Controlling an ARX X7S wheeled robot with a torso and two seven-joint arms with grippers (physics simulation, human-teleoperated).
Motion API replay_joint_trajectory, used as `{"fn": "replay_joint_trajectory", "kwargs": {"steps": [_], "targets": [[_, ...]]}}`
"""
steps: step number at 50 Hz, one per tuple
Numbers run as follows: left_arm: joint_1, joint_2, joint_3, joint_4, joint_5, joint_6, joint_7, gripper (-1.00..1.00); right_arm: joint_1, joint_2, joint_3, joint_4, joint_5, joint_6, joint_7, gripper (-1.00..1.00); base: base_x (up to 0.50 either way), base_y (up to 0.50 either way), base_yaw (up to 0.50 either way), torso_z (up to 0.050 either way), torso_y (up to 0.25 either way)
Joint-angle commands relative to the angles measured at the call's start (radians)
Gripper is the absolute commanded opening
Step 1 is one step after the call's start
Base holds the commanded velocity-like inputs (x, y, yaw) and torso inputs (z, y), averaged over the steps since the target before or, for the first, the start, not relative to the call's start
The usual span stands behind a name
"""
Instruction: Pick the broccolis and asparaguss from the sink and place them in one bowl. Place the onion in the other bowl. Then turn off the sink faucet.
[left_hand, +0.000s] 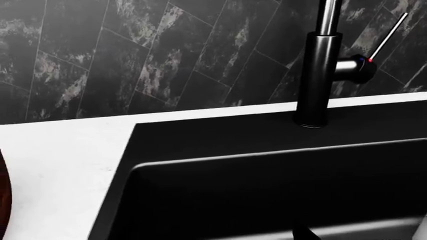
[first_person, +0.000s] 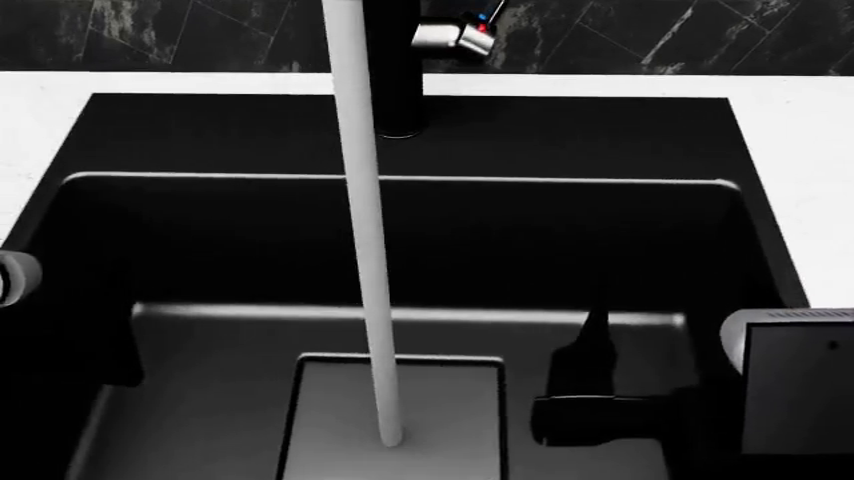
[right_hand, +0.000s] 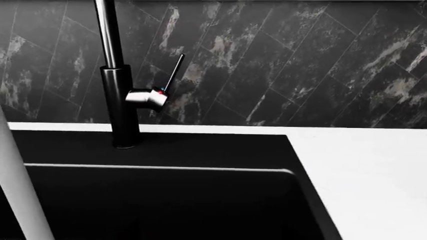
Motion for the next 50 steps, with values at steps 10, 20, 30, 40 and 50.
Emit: {"fn": "replay_joint_trajectory", "kwargs": {"steps": [10,20,30,40,50], "targets": [[-0.146,0.107,-0.004,-0.023,-0.066,-0.125,-0.022,1.00,0.208,-0.060,-0.049,0.126,0.012,0.117,0.004,1.00,0.00,0.00,0.00,0.000,0.000],[-0.350,0.289,0.032,-0.390,0.049,-0.206,0.077,1.00,0.562,-0.148,-0.158,0.474,-0.027,0.237,-0.217,1.00,0.00,0.00,0.00,0.000,0.000],[-0.538,0.575,0.056,-1.008,0.149,-0.151,0.349,1.00,0.789,-0.270,-0.233,0.947,-0.219,0.073,-0.528,1.00,0.00,0.00,0.00,0.000,0.000],[-0.697,0.883,0.071,-1.686,0.265,0.049,0.630,1.00,1.095,-0.512,-0.314,1.743,-0.434,-0.209,-0.798,1.00,0.00,0.00,0.00,0.000,0.000],[-0.678,0.895,-0.164,-1.687,0.523,-0.004,0.620,1.00,1.168,-0.588,-0.182,1.953,-0.545,-0.264,-0.957,1.00,0.00,0.00,0.00,0.000,0.000]]}}
